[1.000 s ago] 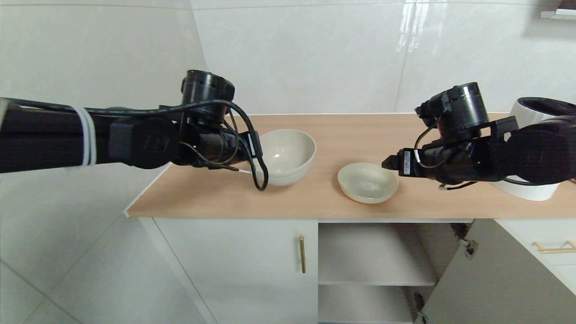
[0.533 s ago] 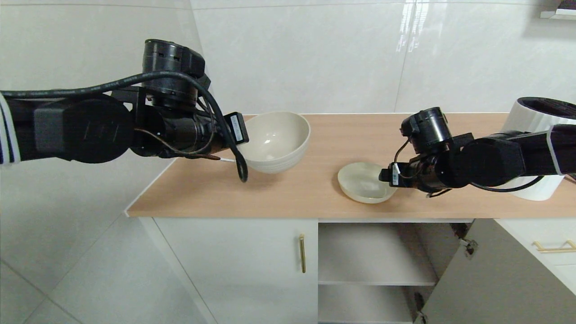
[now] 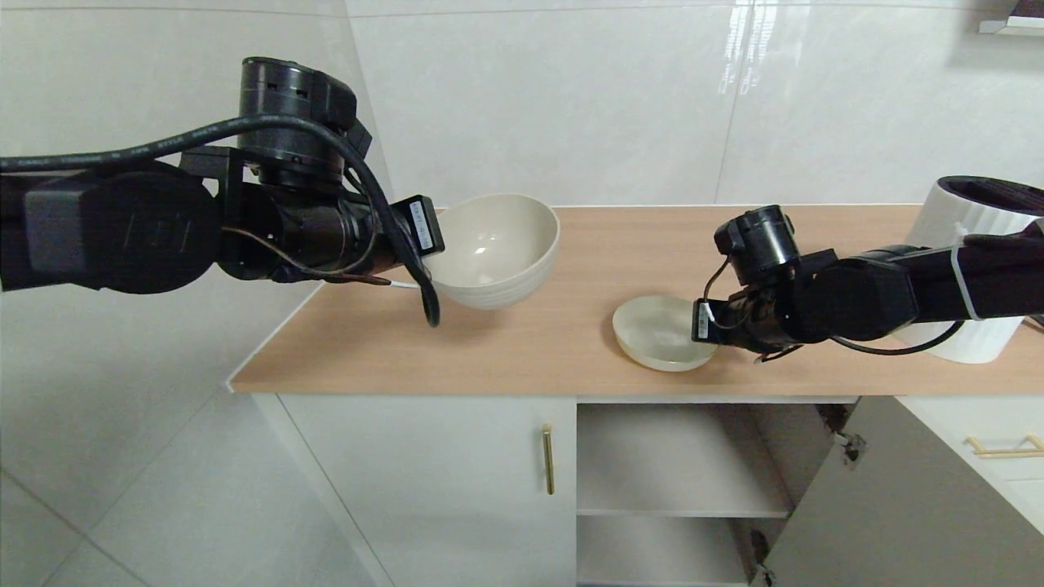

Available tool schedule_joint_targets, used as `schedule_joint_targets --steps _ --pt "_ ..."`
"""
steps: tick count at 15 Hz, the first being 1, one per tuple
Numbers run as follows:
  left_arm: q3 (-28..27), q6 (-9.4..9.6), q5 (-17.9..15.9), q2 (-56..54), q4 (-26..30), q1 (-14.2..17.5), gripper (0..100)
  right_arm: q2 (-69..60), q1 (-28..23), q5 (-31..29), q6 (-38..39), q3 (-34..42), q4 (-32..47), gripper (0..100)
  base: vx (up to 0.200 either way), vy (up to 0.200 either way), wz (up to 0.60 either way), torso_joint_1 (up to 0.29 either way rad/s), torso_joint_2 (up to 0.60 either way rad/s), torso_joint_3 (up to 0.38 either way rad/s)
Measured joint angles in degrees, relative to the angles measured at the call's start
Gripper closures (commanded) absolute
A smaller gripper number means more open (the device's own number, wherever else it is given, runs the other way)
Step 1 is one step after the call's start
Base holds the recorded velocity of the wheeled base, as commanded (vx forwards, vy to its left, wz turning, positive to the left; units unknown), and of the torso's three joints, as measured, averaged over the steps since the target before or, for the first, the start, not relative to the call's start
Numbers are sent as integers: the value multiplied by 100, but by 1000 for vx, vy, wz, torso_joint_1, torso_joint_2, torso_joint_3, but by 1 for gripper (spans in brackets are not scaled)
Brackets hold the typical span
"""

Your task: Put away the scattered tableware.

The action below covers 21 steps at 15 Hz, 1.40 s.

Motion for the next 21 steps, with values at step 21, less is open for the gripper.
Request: schedule_joint_targets --steps 21 --pt "1775 180 28 -822 -11 -794 100 -2233 80 1325 332 1703 1204 100 -57 0 0 0 0 0"
